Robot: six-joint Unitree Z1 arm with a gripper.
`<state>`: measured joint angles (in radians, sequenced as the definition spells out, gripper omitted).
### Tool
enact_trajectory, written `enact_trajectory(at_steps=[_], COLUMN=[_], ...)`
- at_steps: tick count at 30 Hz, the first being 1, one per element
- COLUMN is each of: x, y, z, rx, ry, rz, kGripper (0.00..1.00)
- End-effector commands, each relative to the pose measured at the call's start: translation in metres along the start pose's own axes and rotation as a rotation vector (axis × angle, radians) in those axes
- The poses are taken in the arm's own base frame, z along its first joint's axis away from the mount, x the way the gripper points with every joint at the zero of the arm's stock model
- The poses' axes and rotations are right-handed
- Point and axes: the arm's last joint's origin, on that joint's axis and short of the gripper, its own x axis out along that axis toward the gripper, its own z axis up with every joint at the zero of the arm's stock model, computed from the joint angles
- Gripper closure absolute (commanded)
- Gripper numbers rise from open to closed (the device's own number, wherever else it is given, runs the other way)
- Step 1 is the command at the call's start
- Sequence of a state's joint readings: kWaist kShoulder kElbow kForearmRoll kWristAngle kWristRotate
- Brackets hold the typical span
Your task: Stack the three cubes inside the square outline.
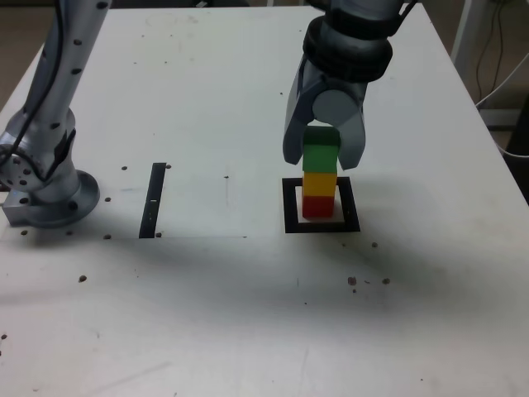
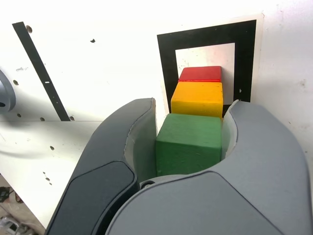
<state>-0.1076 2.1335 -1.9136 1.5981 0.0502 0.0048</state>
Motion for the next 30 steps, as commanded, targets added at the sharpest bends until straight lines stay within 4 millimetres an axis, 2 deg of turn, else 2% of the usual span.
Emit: enact_trajectory(at_steps=[1,4,6,10,12,21,30], x=[0.003,0.004,0.005,0.006,0.006,0.006,-0.015], y=[0.000,0.000,0.000,0.000,0.000,0.000,0.003], z=[0.001,0.001,0.000,0.000,0.000,-0.003,-0.024], rx=[0.000,0.001,0.002,0.007,0.008,0.008,0.001], ry=[0.017,0.020,0.021,0.021,0.022,0.021,-0.035], rz=[-0.002,-0.002,-0.002,-0.004,-0.004,-0.001,0.022], kGripper=[0.72,0.66,0.52,0.15,0.06,0.03,0.01])
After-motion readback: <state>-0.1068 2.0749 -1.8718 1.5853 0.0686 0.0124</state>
